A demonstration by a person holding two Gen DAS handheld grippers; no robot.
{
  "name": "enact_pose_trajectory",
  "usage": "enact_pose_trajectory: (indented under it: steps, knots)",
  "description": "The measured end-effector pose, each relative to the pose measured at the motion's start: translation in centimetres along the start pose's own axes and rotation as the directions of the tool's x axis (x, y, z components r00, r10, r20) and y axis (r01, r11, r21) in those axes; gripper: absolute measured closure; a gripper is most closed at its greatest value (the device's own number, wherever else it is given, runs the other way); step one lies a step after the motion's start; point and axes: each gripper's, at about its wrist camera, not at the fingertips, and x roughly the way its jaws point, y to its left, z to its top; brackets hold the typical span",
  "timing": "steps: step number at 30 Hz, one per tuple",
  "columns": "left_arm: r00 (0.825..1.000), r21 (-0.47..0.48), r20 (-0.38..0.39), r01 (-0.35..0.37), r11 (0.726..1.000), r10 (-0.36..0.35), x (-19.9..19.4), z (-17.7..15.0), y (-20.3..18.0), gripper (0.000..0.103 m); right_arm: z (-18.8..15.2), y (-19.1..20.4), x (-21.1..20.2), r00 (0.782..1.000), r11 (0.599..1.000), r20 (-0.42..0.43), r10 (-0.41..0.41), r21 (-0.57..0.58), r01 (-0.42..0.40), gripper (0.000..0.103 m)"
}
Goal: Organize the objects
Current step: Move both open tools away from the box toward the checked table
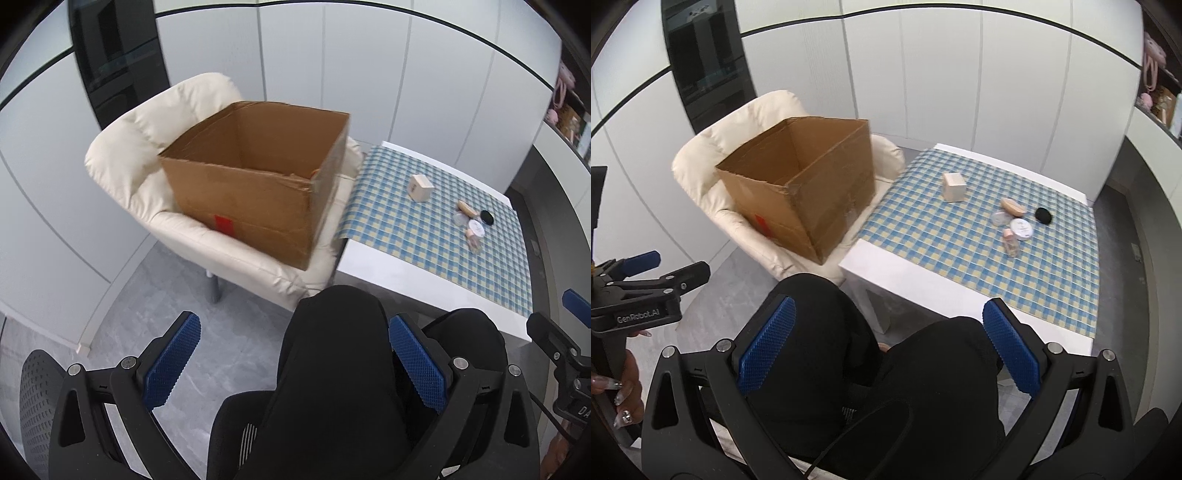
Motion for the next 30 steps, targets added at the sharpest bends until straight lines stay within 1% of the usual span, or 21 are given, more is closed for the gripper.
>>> enact_pose_trajectory:
  steps: [6,12,18,23,30]
  knots:
    - [0.999,0.054,-0.008,0.048,0.997,-0.048,0.6,0.4,-2.7,0.001,-0.6,-2.0,-0.5,0.999,0.998,-0.001,-0.042,0.044,0.042,0.000]
    - [0.996,0.117,-0.010,0.094,0.989,-0.093,0.8,0.6,-5.6,0.001,-1.5,-4.3,-1.4,0.996,0.990,-0.006,-0.086,0.109,0.086,0.000]
    - [0.990,0.146,-0.008,0.138,0.980,-0.139,0.9,0.9,-7.5,0.001,-2.3,-6.0,-2.5,0.992,0.980,-0.006,-0.130,0.150,0.129,0.000]
    - [0.983,0.177,-0.009,0.181,0.967,-0.182,0.9,1.4,-9.6,0.001,-3.0,-7.2,-3.2,0.986,0.969,-0.013,-0.165,0.184,0.165,0.000]
    - [0.976,0.233,-0.032,0.218,0.948,-0.216,1.3,1.2,-12.4,0.001,-4.0,-9.7,-4.2,0.975,0.946,-0.029,-0.220,0.237,0.221,0.000]
